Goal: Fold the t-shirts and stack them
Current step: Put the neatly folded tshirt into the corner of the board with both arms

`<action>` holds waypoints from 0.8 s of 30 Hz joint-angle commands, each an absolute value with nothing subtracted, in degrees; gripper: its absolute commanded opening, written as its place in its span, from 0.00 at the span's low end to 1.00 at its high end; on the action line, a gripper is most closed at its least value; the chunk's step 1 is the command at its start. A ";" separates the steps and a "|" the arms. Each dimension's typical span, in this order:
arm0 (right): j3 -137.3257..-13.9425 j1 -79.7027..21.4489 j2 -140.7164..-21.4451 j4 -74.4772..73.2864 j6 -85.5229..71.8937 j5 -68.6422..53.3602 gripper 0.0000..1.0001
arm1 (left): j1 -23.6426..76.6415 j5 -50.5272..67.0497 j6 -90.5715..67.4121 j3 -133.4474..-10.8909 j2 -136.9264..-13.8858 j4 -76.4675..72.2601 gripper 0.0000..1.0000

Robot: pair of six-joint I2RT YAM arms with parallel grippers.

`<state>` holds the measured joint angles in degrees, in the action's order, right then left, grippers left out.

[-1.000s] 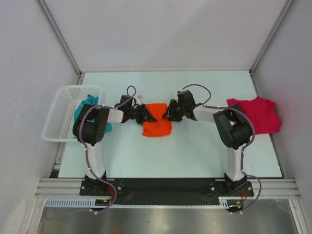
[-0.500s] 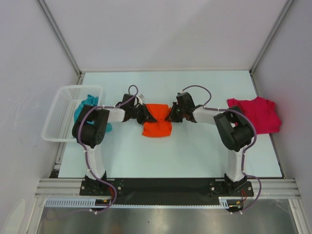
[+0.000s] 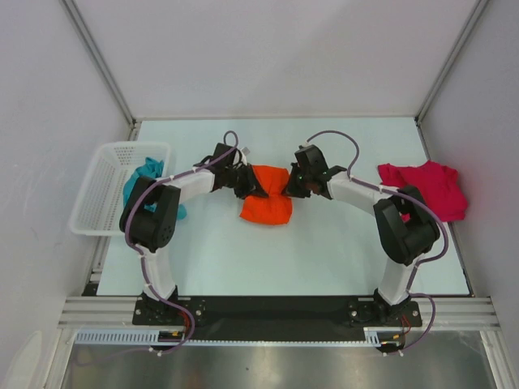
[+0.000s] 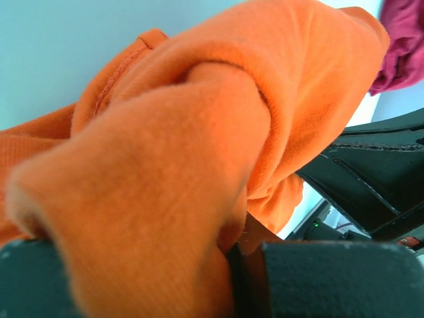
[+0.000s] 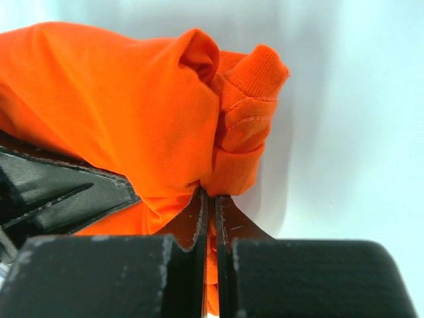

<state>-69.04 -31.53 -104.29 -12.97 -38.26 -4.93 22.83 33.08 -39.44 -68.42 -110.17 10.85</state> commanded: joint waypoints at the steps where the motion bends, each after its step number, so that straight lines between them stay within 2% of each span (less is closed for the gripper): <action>1: -73.12 -31.29 -99.85 -16.08 -36.04 -1.41 0.00 | 24.08 32.52 -38.49 -73.56 -106.00 13.01 0.00; 8: -74.79 -30.76 -96.68 -20.47 -35.25 4.12 0.00 | 28.29 32.78 -39.82 -80.93 -109.06 13.88 0.00; 18: -74.53 -25.24 -90.09 -29.43 -34.19 10.80 0.00 | 34.80 33.57 -38.67 -105.53 -123.21 23.02 0.00; 24: -74.97 -21.27 -85.61 -35.67 -34.10 16.16 0.00 | 37.61 35.68 -39.29 -114.24 -130.50 24.96 0.00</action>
<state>-72.79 -22.83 -90.21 -31.14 -34.37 12.29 35.48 32.80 -39.00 -107.94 -127.22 23.81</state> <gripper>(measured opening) 0.025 0.171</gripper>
